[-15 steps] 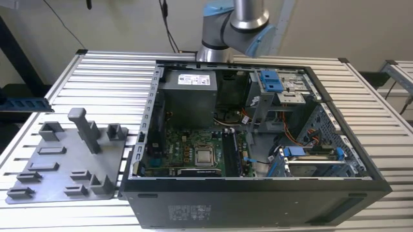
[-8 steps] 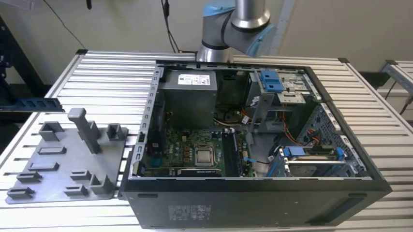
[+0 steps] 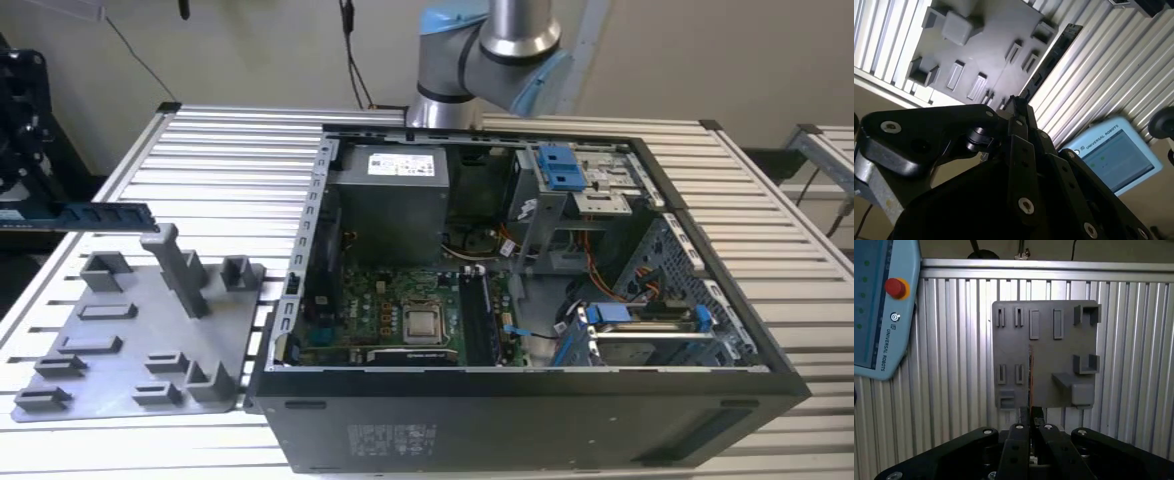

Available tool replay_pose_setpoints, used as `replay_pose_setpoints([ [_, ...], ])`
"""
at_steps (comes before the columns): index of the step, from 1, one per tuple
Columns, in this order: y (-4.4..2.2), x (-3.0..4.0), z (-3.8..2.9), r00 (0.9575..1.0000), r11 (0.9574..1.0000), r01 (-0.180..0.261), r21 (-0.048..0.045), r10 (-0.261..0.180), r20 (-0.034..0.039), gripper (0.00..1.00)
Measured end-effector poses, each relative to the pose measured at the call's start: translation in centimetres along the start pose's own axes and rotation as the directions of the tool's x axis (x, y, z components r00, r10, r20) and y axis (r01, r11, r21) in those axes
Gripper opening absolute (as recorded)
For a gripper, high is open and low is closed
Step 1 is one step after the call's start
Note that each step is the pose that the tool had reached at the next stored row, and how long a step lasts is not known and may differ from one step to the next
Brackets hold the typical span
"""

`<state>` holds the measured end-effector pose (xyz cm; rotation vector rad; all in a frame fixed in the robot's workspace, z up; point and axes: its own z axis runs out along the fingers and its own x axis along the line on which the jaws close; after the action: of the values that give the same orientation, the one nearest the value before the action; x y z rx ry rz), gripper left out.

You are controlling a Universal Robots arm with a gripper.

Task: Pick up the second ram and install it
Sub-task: 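Pick up the second ram and move it above second insertion slot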

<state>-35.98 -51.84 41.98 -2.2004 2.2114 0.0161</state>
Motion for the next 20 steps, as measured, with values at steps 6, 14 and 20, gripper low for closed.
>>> replay_pose_setpoints([
  [6,-1.74,-0.01,0.02,1.0000,1.0000,0.000,-0.0010,0.000,0.0000,0.14],
  [14,-4.34,-0.02,0.03,1.0000,1.0000,0.000,-0.0027,0.000,-0.0001,0.14],
  [20,-6.48,-0.03,0.06,1.0000,1.0000,0.000,-0.0041,0.000,0.0000,0.14],
])
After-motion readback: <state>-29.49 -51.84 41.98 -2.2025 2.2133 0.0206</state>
